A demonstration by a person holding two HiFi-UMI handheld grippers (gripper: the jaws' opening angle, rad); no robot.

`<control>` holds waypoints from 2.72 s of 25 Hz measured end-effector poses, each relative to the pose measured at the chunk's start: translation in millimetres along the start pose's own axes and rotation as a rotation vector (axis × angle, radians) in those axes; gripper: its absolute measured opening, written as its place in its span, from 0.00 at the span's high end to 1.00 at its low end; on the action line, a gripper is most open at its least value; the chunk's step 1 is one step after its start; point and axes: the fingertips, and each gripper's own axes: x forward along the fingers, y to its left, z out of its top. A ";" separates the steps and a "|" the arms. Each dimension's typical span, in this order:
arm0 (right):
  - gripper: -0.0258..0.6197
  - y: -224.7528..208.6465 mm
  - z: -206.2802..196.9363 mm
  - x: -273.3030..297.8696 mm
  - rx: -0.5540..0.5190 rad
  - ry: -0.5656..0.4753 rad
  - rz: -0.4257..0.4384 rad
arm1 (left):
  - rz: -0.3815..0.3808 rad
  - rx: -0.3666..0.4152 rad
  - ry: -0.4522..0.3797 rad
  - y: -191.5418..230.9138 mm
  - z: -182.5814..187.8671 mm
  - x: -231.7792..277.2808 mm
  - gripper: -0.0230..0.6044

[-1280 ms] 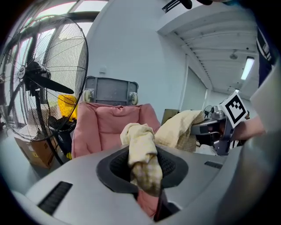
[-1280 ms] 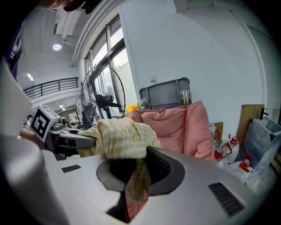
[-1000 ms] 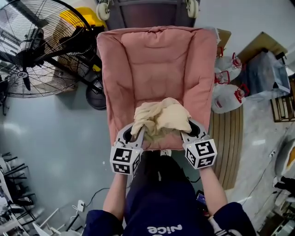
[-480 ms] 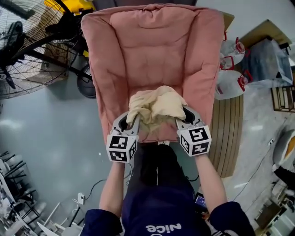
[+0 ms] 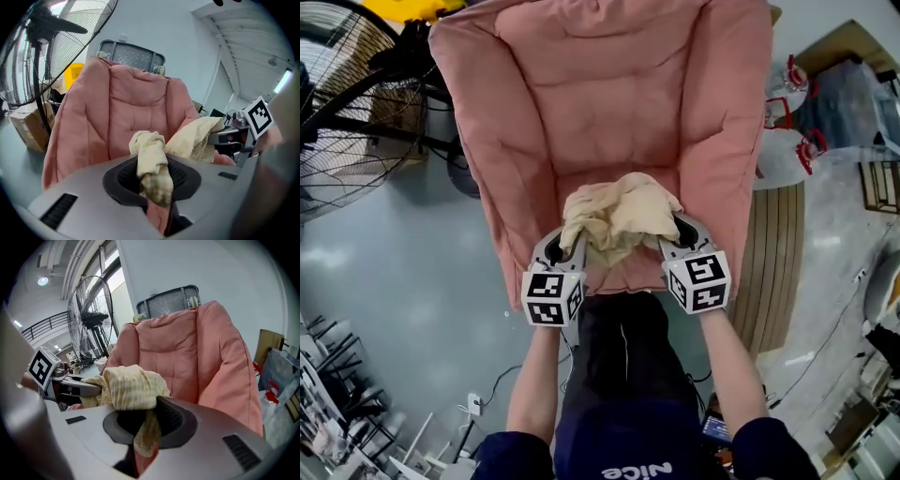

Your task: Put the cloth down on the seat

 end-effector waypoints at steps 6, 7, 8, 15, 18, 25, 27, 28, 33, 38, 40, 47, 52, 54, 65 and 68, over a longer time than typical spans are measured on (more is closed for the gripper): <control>0.83 -16.0 -35.2 35.4 0.026 0.057 0.004 | 0.004 -0.022 0.053 13.4 -30.9 37.3 0.80; 0.83 -16.8 -41.3 40.4 0.033 0.067 0.003 | 0.006 -0.025 0.061 16.1 -36.3 41.4 0.80; 0.83 -17.4 -47.5 45.3 0.041 0.077 0.004 | 0.008 -0.027 0.068 18.8 -41.5 45.3 0.80; 0.83 -35.3 -85.3 79.1 0.089 0.125 0.014 | 0.016 -0.050 0.117 29.8 -72.8 82.6 0.80; 0.83 -37.5 -94.3 90.2 0.110 0.130 0.013 | 0.017 -0.050 0.131 34.0 -81.6 90.6 0.80; 0.83 -38.3 -123.4 118.0 0.166 0.179 0.022 | 0.024 -0.066 0.184 42.9 -111.0 112.8 0.80; 0.83 -38.9 -131.9 125.6 0.187 0.190 0.022 | 0.022 -0.066 0.189 44.4 -116.6 117.8 0.80; 0.83 -39.5 -136.0 129.0 0.196 0.193 0.019 | 0.024 -0.072 0.189 45.7 -119.6 119.9 0.80; 0.83 -50.2 -155.2 143.4 0.274 0.216 -0.004 | 0.048 -0.097 0.230 54.1 -143.1 132.1 0.80; 0.83 -60.4 -168.5 150.9 0.320 0.249 -0.012 | 0.080 -0.139 0.254 61.8 -161.1 135.8 0.80; 0.83 -62.1 -171.7 154.1 0.330 0.266 -0.016 | 0.090 -0.125 0.261 63.0 -164.1 136.7 0.80; 0.76 -53.7 -161.2 149.0 0.305 0.295 -0.023 | 0.166 -0.093 0.256 67.4 -155.8 130.6 0.69; 0.62 -42.2 -146.4 122.3 0.265 0.360 -0.047 | 0.207 -0.148 0.246 65.7 -129.8 104.3 0.50; 0.62 -42.6 -140.9 112.2 0.298 0.374 -0.062 | 0.212 -0.165 0.253 65.8 -121.5 93.9 0.50; 0.62 -23.0 -48.9 37.5 0.263 0.219 -0.082 | 0.078 -0.140 0.092 19.5 -25.3 33.0 0.50; 0.62 -11.8 -19.6 9.9 0.213 0.163 -0.079 | 0.061 -0.097 0.021 2.7 7.5 8.4 0.52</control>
